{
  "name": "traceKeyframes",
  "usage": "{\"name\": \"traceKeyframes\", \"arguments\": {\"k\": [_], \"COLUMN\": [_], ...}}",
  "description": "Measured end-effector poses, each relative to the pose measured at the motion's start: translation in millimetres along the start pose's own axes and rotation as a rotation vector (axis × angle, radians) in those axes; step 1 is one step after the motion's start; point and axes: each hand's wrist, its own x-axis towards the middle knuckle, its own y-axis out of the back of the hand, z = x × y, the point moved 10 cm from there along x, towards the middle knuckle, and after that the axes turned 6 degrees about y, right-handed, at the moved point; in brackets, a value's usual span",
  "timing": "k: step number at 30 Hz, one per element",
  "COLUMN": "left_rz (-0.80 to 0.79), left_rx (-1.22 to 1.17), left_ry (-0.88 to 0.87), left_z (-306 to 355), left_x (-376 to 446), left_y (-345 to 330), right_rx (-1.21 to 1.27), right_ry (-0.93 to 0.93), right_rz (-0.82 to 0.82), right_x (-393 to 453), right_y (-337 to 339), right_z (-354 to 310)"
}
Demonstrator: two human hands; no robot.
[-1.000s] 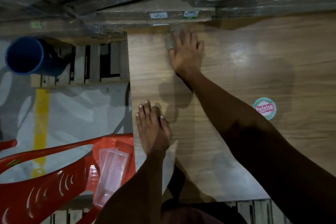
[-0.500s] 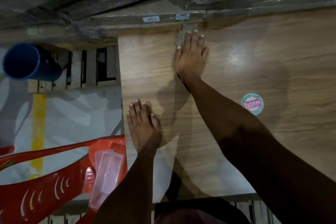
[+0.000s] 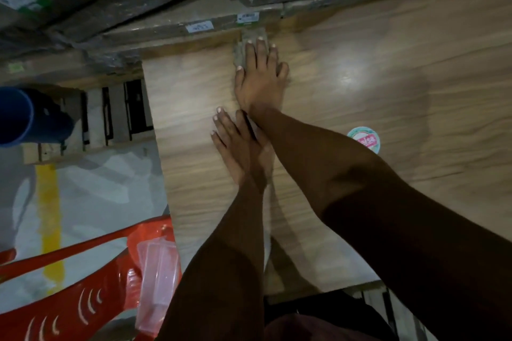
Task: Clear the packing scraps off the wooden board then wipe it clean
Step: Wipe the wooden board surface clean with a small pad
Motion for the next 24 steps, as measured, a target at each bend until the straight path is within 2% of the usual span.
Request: {"name": "traceKeyframes", "arguments": {"k": [5,6,9,11,12,15,16,20,24], "left_rz": [0.040,0.039,0.010,-0.007,-0.012,0.015,0.022,0.036,0.049], "left_rx": [0.072,0.084,0.091,0.102,0.102,0.087,0.089,0.097,0.081], "left_ry": [-0.053,-0.069,-0.072,-0.059,-0.052,-0.051,-0.049,-0.047,-0.051], "left_z": [3.2,5.7,9.7,8.3,7.2,6.9,6.9,8.0,5.9], "left_x": [0.9,-0.8,0.9,3.9,3.6,2.0,1.8,3.1,2.7], "left_y": [-7.0,-8.3,-9.3,-9.2,-9.3,-7.8,-8.1,-9.8,-9.5], "right_rx": [-0.050,-0.059,-0.021,0.004,-0.003,-0.079,-0.095,-0.010,0.059], "right_ry": [0.147,0.125,-0.145,-0.210,-0.150,0.210,0.235,-0.125,-0.138], "right_rz": [-0.002,0.005,0.028,0.004,-0.016,-0.064,-0.059,0.008,0.057], "right_x": [11.4,14.1,18.6,15.2,14.5,16.2,19.2,29.1,15.8], "right_y": [10.0,11.9,15.7,11.1,7.4,0.8,2.4,15.8,20.6], "right_z": [12.9,22.6,49.9,40.6,29.3,6.4,13.1,73.3,80.8]}}
